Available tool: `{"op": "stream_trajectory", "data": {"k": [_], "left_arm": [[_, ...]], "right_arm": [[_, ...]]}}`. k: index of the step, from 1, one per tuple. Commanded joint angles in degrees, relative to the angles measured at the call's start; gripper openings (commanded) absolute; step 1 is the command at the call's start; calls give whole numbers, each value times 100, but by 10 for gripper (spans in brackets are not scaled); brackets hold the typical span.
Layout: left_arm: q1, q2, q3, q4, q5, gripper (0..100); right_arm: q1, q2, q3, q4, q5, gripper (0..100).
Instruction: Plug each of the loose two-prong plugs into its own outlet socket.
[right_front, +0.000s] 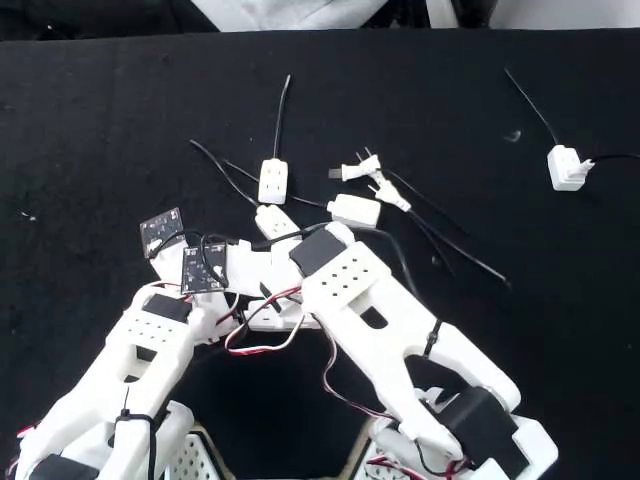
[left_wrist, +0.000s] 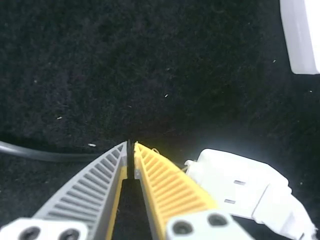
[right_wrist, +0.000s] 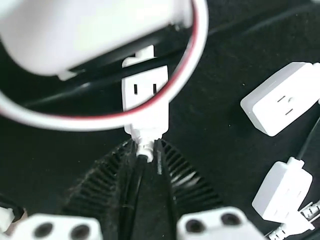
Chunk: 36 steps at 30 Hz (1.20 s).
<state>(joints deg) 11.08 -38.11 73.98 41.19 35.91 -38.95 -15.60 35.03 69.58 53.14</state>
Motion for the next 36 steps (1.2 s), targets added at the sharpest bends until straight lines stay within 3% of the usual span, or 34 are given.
{"op": "stream_trajectory", "data": {"k": [1,16,19,25,29,36], "left_arm": [[-40,88,-22,-79,-26,30],[-48,88,-22,-79,-35,30],[-48,88,-22,-79,-35,31],[-224,79,-75,-70,-35,35],[-514,79,-207,114,-18,134],[-1156,79,-1121,1644,-26,369]], "right_arm": [[-35,312,-40,-273,-26,11],[-448,760,22,-264,-53,11],[-440,585,4,-343,-396,18],[-440,-22,66,-360,-897,236],[-484,-215,251,-413,-897,283],[-501,-356,277,-387,-879,286]]}}
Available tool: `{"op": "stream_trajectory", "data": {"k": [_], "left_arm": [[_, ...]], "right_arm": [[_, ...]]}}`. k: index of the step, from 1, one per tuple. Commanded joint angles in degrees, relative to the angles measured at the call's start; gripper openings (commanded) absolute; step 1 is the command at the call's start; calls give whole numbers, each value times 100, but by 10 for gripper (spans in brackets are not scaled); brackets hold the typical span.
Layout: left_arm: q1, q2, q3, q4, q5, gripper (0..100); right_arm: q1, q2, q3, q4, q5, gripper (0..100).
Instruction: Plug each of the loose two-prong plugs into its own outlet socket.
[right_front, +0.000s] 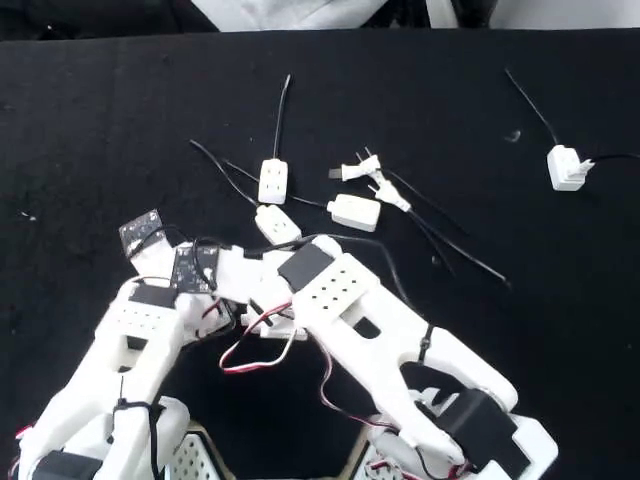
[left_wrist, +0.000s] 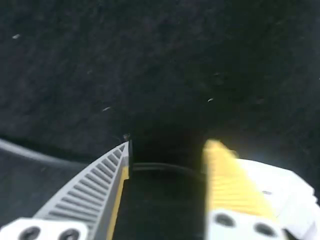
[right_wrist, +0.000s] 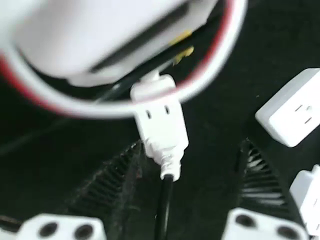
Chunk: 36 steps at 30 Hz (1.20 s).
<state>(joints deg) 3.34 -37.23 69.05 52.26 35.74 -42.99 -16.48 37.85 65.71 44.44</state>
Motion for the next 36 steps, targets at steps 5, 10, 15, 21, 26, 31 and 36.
{"op": "stream_trajectory", "data": {"k": [5,10,15,21,26,31,36], "left_arm": [[-1684,-9,-1103,941,-26,393],[-2396,-9,-1165,941,-26,393],[-2993,-9,-1174,923,-26,394],[-4004,35,-1121,308,0,393],[-4488,44,-1121,79,246,393],[-4488,44,-1121,79,264,393],[-4514,44,-1121,79,264,393]], "right_arm": [[-79,-31,57,-202,378,286],[-97,365,198,-527,387,286],[-97,716,171,-782,387,286],[-97,1024,198,-1125,387,286],[-97,1569,171,-1442,563,286],[-62,2167,-215,-1345,897,286],[-62,2448,-637,-1081,932,260]]}}
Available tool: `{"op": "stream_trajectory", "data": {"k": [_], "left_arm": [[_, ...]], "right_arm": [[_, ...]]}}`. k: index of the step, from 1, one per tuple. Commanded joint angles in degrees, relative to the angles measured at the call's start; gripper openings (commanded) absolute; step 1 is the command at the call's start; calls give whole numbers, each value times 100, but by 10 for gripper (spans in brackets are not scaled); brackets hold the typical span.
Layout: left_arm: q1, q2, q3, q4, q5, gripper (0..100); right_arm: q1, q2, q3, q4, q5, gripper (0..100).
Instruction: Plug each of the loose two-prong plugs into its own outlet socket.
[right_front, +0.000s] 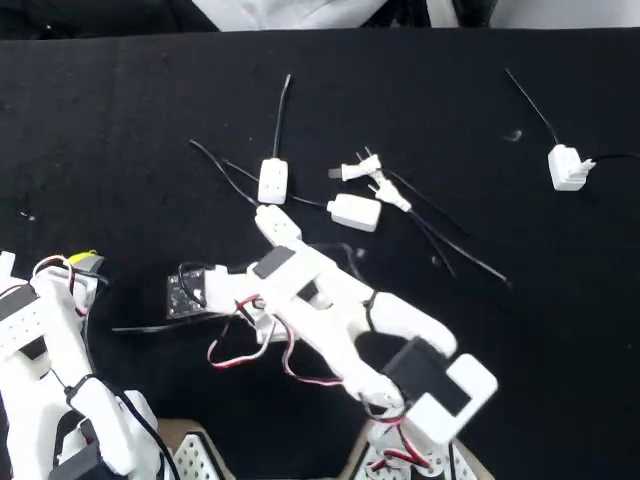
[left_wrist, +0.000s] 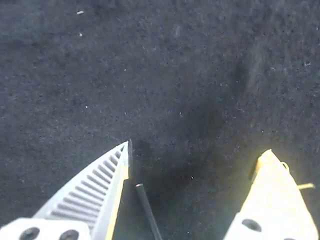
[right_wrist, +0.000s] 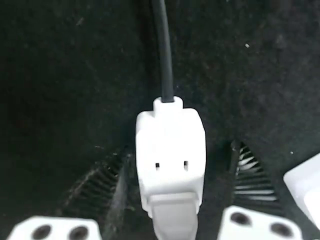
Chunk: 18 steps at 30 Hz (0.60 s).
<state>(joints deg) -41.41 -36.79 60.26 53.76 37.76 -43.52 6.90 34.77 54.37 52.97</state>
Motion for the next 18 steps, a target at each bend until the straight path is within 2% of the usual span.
{"op": "stream_trajectory", "data": {"k": [1,4,5,10,15,18], "left_arm": [[-40,0,-242,-70,62,393],[-40,0,-242,-70,62,393],[-40,0,-242,-70,62,393],[-40,0,-242,-70,62,393],[-13,9,-233,-70,62,393],[-4,9,-233,-70,62,393]], "right_arm": [[-9,119,-356,53,79,215],[167,84,-453,44,26,0],[308,40,-470,53,-44,35],[1275,-760,-497,448,-229,10],[2145,-2404,-330,1705,-334,11],[3305,-3591,-347,2136,-404,11]]}}
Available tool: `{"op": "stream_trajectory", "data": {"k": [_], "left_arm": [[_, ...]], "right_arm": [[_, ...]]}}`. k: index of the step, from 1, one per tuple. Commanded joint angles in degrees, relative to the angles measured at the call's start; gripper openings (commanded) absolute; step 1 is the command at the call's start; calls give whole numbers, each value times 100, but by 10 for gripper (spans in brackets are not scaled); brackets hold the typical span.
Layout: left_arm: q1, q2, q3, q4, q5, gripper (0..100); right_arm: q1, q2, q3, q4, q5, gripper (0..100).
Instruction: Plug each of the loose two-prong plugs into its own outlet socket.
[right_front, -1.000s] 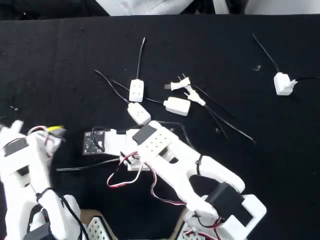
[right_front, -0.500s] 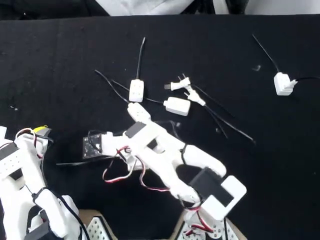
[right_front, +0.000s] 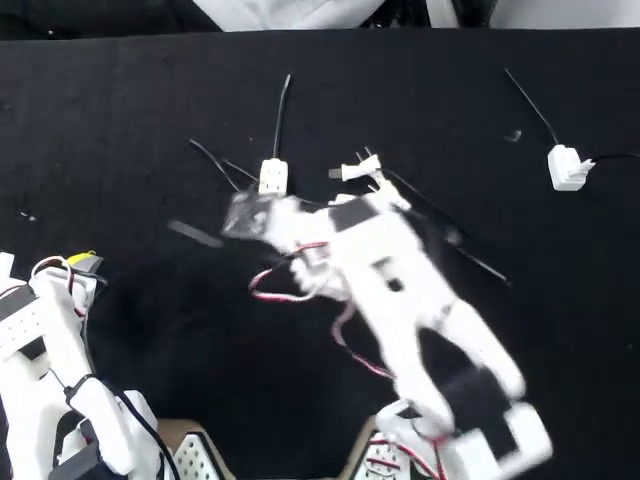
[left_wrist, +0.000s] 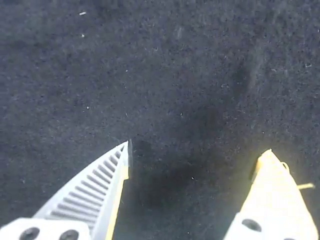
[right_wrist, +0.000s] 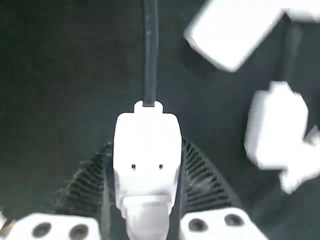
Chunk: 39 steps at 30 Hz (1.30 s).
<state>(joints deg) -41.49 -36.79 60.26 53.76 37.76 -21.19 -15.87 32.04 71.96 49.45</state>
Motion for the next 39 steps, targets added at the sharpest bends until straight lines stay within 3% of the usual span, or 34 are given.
{"op": "stream_trajectory", "data": {"k": [1,5,9,16,21,26,32,39], "left_arm": [[4,9,-233,-70,62,393],[48,9,-224,-70,62,393],[295,9,-92,-158,53,393],[356,9,145,-501,53,393],[356,9,145,-510,53,393],[347,9,145,-510,53,393],[347,9,145,-510,44,393],[347,9,145,-501,44,393]], "right_arm": [[1609,-1648,-75,352,9,11],[3543,-2334,-66,-211,246,11],[4615,-1895,-75,-1073,229,11],[4870,127,-734,-2444,-589,11],[4774,2141,-2396,-2541,-897,11],[4993,4145,-4708,-1952,-1415,11],[4993,6114,-7749,-308,-1451,31],[4985,7908,-11407,1389,-1451,297]]}}
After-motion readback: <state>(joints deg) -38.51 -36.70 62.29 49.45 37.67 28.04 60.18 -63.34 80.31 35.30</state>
